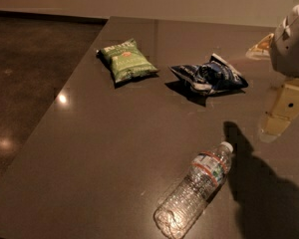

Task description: Place water bottle upright

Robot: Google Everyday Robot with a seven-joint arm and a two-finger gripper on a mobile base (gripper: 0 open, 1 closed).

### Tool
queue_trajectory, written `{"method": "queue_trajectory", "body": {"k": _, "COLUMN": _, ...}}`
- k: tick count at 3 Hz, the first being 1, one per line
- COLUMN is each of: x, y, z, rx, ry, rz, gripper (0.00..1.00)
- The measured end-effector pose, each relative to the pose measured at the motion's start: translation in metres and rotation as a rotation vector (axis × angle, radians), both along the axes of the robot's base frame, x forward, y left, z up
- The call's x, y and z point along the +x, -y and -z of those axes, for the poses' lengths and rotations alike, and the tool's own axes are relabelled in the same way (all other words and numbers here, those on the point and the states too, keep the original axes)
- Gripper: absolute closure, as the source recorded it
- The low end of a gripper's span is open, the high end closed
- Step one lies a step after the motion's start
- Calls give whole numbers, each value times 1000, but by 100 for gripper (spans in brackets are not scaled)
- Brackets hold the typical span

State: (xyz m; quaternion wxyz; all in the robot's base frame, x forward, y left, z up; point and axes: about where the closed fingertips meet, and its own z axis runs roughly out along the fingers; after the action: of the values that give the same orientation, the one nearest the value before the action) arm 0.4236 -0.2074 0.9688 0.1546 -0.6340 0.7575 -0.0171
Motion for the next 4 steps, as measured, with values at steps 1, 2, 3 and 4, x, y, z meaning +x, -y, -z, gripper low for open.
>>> {"method": "queue_trajectory", "body": {"k": 1, "x": -26, "y": -12, "z": 19, "rx": -11, "ry": -37, "rz": -117, "gripper": 0}}
{"method": "queue_trajectory", "body": {"k": 2, "x": -54, "y": -27, "z": 55, "rx": -41, "ry": -82, "rz": -280, "gripper": 0}}
{"method": "queue_trajectory", "body": {"k": 3, "x": -68, "y": -36, "z": 79, "rx": -67, "ry": -99, "rz": -399, "gripper": 0}}
{"method": "queue_trajectory", "body": {"k": 4, "x": -82, "y": -49, "z": 93, "rx": -82, "ry": -106, "rz": -514, "gripper": 0}}
